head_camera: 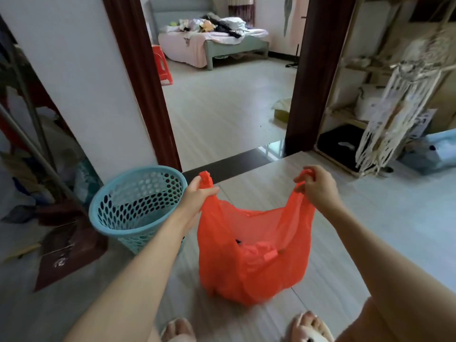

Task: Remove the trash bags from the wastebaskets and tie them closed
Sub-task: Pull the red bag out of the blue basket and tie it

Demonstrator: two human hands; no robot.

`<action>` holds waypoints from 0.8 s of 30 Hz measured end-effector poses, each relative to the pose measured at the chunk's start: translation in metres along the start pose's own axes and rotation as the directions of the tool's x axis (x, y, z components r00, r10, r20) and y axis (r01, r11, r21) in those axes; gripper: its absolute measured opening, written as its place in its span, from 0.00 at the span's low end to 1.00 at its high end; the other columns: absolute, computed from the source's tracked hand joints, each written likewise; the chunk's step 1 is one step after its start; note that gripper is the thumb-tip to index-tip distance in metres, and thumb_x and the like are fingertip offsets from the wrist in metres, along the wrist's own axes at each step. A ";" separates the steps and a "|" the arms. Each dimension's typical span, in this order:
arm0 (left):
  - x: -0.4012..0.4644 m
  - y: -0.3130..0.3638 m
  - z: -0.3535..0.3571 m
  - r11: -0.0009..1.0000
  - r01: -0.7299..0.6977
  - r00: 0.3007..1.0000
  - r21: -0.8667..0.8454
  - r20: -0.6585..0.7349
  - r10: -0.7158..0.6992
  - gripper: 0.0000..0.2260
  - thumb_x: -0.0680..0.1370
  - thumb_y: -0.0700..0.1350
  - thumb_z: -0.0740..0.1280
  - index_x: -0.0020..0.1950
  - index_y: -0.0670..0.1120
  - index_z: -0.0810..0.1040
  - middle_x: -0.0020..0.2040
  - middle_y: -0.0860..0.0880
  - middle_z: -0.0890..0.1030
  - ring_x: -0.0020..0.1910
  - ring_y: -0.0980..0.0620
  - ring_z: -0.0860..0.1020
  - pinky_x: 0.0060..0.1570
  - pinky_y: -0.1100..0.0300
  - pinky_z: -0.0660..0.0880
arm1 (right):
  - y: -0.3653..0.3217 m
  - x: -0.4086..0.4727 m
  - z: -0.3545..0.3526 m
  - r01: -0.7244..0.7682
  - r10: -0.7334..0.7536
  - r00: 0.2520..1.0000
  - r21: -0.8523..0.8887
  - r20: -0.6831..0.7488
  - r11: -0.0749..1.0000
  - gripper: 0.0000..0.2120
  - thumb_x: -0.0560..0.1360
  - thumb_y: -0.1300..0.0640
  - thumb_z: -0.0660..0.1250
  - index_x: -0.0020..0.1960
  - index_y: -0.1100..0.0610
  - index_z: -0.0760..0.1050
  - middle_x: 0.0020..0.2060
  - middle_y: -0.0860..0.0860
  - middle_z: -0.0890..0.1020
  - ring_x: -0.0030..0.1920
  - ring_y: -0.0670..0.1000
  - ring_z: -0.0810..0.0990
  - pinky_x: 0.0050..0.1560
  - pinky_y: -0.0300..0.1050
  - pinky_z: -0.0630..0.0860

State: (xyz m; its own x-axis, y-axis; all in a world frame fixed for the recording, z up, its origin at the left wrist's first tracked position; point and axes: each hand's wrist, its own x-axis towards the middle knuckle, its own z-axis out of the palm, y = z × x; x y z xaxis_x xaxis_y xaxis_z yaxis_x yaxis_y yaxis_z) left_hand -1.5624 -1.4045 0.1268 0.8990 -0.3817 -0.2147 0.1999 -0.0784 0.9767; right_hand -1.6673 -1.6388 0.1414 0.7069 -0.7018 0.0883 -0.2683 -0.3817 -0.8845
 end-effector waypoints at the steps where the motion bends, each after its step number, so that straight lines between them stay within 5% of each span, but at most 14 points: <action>1: 0.007 -0.003 -0.001 1.000 -0.012 1.000 -0.015 -0.014 0.012 0.17 0.73 0.35 0.67 0.58 0.50 0.73 0.47 0.52 0.76 0.47 0.52 0.77 0.44 0.60 0.73 | 0.007 0.006 -0.003 0.023 -0.027 0.995 -0.042 -0.093 0.999 0.13 0.76 0.65 0.54 0.56 0.65 0.74 0.39 0.57 0.80 0.36 0.59 0.80 0.36 0.44 0.76; 4: 0.022 -0.014 -0.008 0.999 -0.006 1.000 0.050 -0.019 0.007 0.25 0.71 0.34 0.70 0.63 0.51 0.66 0.57 0.46 0.74 0.58 0.46 0.76 0.54 0.51 0.75 | 0.022 0.016 -0.016 0.049 -0.054 0.981 -0.027 -0.187 0.998 0.14 0.78 0.59 0.58 0.60 0.60 0.75 0.45 0.60 0.81 0.46 0.59 0.80 0.50 0.48 0.75; 7: 0.031 -0.024 -0.022 0.965 0.053 0.997 0.255 -0.063 -0.038 0.38 0.66 0.41 0.76 0.69 0.48 0.58 0.66 0.43 0.71 0.65 0.45 0.71 0.66 0.46 0.69 | 0.030 0.014 -0.033 -0.123 0.069 0.961 0.189 0.268 0.974 0.32 0.77 0.50 0.60 0.76 0.51 0.48 0.59 0.50 0.73 0.56 0.50 0.74 0.58 0.44 0.71; 10: 0.029 -0.031 -0.032 0.881 0.092 0.994 0.463 0.011 -0.110 0.38 0.63 0.49 0.78 0.63 0.51 0.56 0.67 0.46 0.68 0.68 0.46 0.68 0.69 0.45 0.65 | 0.056 0.013 -0.046 -0.203 0.169 0.765 -0.017 0.622 0.979 0.47 0.70 0.40 0.67 0.74 0.43 0.36 0.74 0.45 0.59 0.74 0.50 0.57 0.71 0.60 0.55; 12: 0.027 -0.038 -0.038 0.750 0.104 0.979 0.653 0.065 -0.193 0.47 0.55 0.58 0.78 0.65 0.53 0.54 0.72 0.46 0.61 0.71 0.46 0.63 0.70 0.45 0.64 | 0.069 0.013 -0.050 -0.115 0.207 0.699 -0.178 0.685 0.977 0.59 0.58 0.33 0.72 0.74 0.43 0.37 0.76 0.46 0.51 0.75 0.49 0.52 0.73 0.53 0.53; 14: 0.023 -0.044 -0.042 0.596 0.061 0.952 0.801 0.133 -0.277 0.62 0.50 0.63 0.78 0.74 0.52 0.44 0.77 0.48 0.51 0.75 0.47 0.55 0.73 0.47 0.59 | 0.080 0.011 -0.045 0.049 0.204 0.652 -0.309 0.730 0.950 0.58 0.56 0.34 0.74 0.75 0.49 0.46 0.76 0.48 0.52 0.74 0.47 0.54 0.72 0.42 0.54; 16: 0.020 -0.047 -0.039 0.519 -0.010 0.925 0.855 0.205 -0.320 0.60 0.58 0.57 0.79 0.76 0.51 0.39 0.77 0.50 0.51 0.76 0.48 0.53 0.74 0.51 0.56 | 0.085 0.005 -0.037 0.187 0.200 0.585 -0.371 0.786 0.909 0.51 0.59 0.37 0.74 0.73 0.53 0.54 0.75 0.52 0.56 0.73 0.48 0.57 0.68 0.37 0.57; 18: 0.017 -0.050 -0.030 0.513 -0.050 0.915 0.857 0.245 -0.320 0.53 0.64 0.49 0.78 0.76 0.49 0.42 0.76 0.49 0.56 0.75 0.48 0.57 0.71 0.56 0.57 | 0.094 0.001 -0.030 0.288 0.221 0.541 -0.425 0.811 0.858 0.68 0.47 0.26 0.69 0.75 0.54 0.44 0.76 0.51 0.52 0.75 0.50 0.53 0.73 0.42 0.54; 21: 0.023 -0.051 -0.015 0.576 -0.094 0.917 0.812 0.296 -0.267 0.49 0.66 0.44 0.77 0.75 0.47 0.47 0.74 0.48 0.60 0.72 0.50 0.61 0.68 0.60 0.61 | 0.106 0.005 -0.017 0.349 0.214 0.577 -0.475 0.788 0.808 0.74 0.41 0.22 0.64 0.75 0.54 0.38 0.76 0.52 0.47 0.76 0.52 0.47 0.76 0.50 0.49; 24: 0.036 -0.053 0.002 0.654 -0.104 0.913 0.749 0.333 -0.236 0.43 0.69 0.41 0.75 0.75 0.45 0.50 0.70 0.52 0.61 0.72 0.51 0.61 0.67 0.62 0.61 | 0.111 0.016 -0.002 0.387 0.157 0.704 -0.559 0.693 0.734 0.67 0.53 0.31 0.73 0.75 0.56 0.38 0.76 0.55 0.40 0.76 0.55 0.41 0.75 0.58 0.50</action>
State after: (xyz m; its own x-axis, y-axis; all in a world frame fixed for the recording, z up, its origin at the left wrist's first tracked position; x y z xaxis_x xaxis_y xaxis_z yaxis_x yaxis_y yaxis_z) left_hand -1.5418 -1.4159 0.0672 0.6439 -0.6364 -0.4248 -0.2542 -0.7015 0.6658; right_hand -1.6866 -1.6934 0.0455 0.9088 -0.1367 -0.3942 -0.2891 -0.8875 -0.3588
